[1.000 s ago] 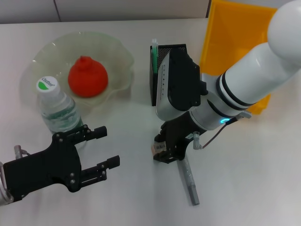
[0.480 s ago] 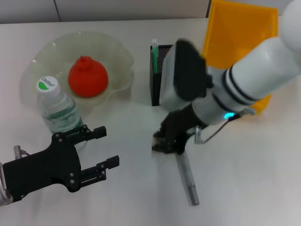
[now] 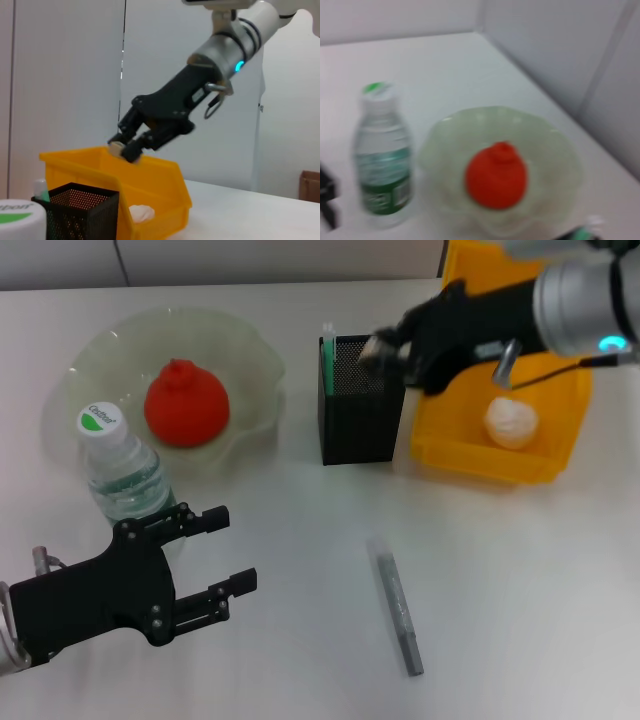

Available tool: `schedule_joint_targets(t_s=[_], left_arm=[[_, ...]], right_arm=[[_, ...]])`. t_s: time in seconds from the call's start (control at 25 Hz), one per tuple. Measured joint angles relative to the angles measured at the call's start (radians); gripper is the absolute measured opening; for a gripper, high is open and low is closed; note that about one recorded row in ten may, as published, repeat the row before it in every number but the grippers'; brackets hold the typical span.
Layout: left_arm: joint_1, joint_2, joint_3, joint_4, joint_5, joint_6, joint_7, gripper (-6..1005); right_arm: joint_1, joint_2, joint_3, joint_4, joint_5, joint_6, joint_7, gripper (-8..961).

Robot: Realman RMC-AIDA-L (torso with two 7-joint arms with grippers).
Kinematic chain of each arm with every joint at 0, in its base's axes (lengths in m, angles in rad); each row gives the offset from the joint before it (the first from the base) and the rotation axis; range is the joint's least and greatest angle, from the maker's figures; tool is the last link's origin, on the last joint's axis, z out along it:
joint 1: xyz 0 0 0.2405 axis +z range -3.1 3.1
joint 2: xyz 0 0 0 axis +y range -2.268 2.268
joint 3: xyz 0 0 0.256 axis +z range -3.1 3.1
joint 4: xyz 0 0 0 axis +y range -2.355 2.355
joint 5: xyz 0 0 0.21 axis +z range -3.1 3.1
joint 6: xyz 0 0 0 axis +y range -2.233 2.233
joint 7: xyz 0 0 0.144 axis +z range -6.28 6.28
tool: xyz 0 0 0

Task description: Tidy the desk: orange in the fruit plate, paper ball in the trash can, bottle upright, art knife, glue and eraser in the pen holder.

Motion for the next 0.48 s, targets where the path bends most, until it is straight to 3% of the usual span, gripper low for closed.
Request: schedule_joint_targets(t_s=[0.2,0.48], left_arm=[[-0.001,-0.001,0.000,0.000,0.000,0.000,0.001,695],[-0.001,-0.001,0.000,0.000,0.000,-0.006,0.001,695]], right_arm=[[0.053,-0.003,0.013,0.158,-0.005,0.123,-0.006,245],[0.151,-0.003,0.012,0.329,-0.006,0.162,-0.013,259]])
